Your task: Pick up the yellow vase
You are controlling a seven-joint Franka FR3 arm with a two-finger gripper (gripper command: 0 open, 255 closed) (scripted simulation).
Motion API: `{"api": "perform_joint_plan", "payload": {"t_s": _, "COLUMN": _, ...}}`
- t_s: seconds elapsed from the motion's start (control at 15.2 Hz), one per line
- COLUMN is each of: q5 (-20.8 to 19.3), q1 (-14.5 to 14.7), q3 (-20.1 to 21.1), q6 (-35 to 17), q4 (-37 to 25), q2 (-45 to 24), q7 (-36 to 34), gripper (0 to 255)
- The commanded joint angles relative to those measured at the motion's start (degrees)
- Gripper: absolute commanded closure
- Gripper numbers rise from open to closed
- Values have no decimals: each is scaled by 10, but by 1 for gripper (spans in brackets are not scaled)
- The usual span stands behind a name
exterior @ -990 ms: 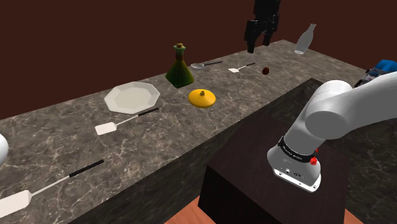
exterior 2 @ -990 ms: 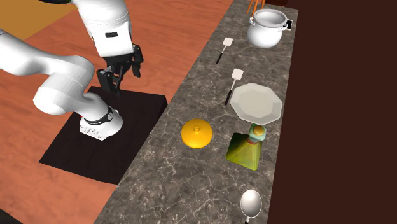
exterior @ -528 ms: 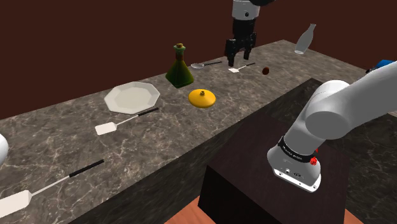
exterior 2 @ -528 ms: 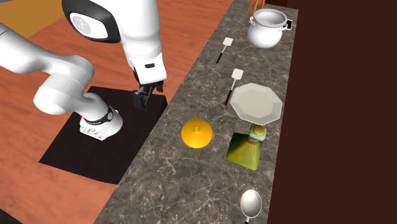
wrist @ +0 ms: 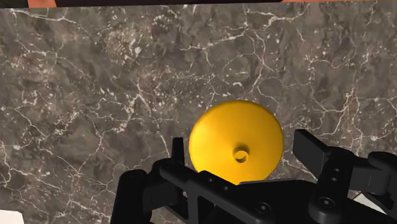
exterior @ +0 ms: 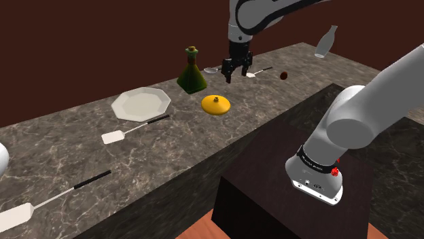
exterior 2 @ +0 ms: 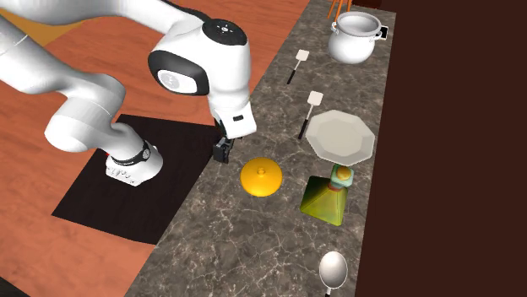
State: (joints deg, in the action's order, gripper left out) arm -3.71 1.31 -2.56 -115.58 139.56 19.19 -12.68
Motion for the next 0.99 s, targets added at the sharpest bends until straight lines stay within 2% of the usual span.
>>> {"api": "perform_joint_plan", "payload": {"t_s": 0.0, "q5": 3, "q1": 2, "q3": 1, "q6": -38, "q4": -7, "q2": -41, "q7": -4, "gripper": 0}}
{"api": "perform_joint_plan", "payload": {"t_s": 0.46, "q5": 15, "q1": 7, "q3": 4, "q6": -147, "q4": -61, "q2": -193, "q7": -10, "gripper": 0}}
{"api": "perform_joint_plan", "payload": {"t_s": 0.92, "q5": 15, "q1": 7, "q3": 4, "q6": -196, "q4": -49, "q2": -230, "q7": -11, "gripper": 0}}
